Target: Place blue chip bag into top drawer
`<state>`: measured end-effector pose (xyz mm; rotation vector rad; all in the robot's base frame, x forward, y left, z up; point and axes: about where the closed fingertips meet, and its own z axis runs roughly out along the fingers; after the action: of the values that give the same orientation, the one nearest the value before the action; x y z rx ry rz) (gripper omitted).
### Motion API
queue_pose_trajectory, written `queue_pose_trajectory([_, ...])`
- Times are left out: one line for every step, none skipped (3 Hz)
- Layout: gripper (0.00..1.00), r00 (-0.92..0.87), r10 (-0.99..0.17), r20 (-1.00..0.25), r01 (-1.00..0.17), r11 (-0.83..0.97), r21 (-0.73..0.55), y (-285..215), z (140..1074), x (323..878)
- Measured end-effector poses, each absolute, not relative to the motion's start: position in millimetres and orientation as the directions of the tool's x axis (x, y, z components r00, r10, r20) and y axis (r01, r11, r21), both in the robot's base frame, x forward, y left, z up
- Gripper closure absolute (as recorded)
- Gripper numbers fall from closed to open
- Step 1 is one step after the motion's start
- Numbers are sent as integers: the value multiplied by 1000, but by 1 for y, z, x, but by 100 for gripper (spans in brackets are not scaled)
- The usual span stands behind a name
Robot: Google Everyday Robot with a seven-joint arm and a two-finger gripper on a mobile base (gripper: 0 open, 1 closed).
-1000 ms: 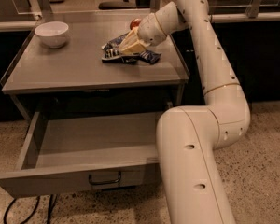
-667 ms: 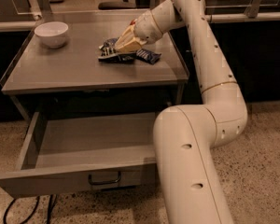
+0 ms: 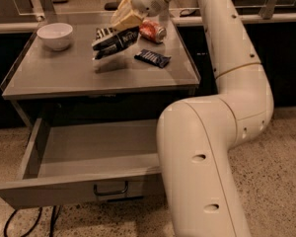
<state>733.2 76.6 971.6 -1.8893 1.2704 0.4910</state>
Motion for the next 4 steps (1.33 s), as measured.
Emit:
queue_pose_trajectory([100, 389, -614, -687, -914, -162, -372, 61, 1001, 700])
queue_pose_trajectory([100, 388, -614, -687, -914, -162, -372, 61, 1000, 701])
queue_pose_trajectory([100, 387, -616, -686, -914, -161, -372, 59, 1001, 698])
queue_pose_trajectory([100, 413, -618, -669, -880, -81, -468, 21, 1042, 676])
